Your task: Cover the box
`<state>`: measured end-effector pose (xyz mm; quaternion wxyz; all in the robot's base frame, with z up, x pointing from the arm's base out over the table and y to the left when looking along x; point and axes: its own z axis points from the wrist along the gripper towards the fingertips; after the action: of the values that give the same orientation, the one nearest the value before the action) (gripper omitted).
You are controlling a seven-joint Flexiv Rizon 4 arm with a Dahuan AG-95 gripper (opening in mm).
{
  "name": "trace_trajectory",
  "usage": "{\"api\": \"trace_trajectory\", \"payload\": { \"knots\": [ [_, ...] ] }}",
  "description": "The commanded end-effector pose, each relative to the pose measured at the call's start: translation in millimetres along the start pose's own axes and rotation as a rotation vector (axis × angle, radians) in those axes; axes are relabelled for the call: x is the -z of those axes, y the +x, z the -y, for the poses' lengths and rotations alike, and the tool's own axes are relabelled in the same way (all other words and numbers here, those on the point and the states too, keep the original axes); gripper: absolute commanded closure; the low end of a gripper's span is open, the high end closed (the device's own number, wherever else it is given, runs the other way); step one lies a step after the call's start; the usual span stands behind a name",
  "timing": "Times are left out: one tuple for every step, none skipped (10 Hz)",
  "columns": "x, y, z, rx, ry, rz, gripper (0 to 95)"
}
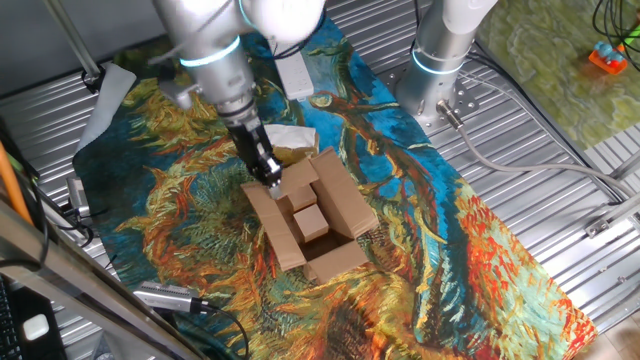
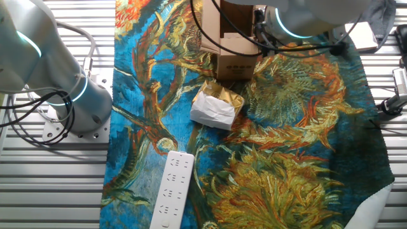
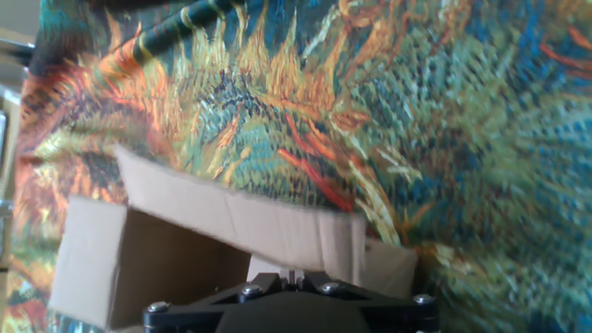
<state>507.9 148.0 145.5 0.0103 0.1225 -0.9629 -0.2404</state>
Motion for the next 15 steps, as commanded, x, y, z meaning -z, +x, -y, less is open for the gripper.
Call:
{"api": "trace_trajectory", "payload": {
  "knots": [
    [-1.8,6.8,-2.4,0.005,0.015,0.000,95.0],
    [-4.4,8.7,-2.1,0.008,0.021,-0.004,95.0],
    [-6.9,10.1,-1.4,0.006,0.027,-0.013,95.0],
    [-8.5,11.1,-1.1,0.005,0.036,-0.017,95.0],
    [-10.8,11.9,0.2,0.005,0.039,-0.017,95.0],
    [-12.5,12.2,1.4,0.006,0.039,-0.018,95.0],
    [-14.9,12.7,3.0,0.007,0.042,-0.020,95.0],
    [-15.6,13.1,3.1,0.006,0.042,-0.020,95.0],
    [-15.9,13.5,3.0,0.006,0.044,-0.022,95.0],
    [-16.9,14.0,3.4,0.006,0.045,-0.022,95.0],
    [-17.3,14.1,3.7,0.003,0.045,-0.023,95.0],
    [-14.7,13.9,1.6,-0.014,0.045,-0.047,95.0],
    [-9.5,13.4,-2.6,-0.032,0.056,-0.055,95.0],
    [-6.7,13.2,-5.2,-0.041,0.061,-0.056,95.0],
    [3.0,12.2,-14.2,-0.065,0.071,-0.056,95.0]
  ]
}}
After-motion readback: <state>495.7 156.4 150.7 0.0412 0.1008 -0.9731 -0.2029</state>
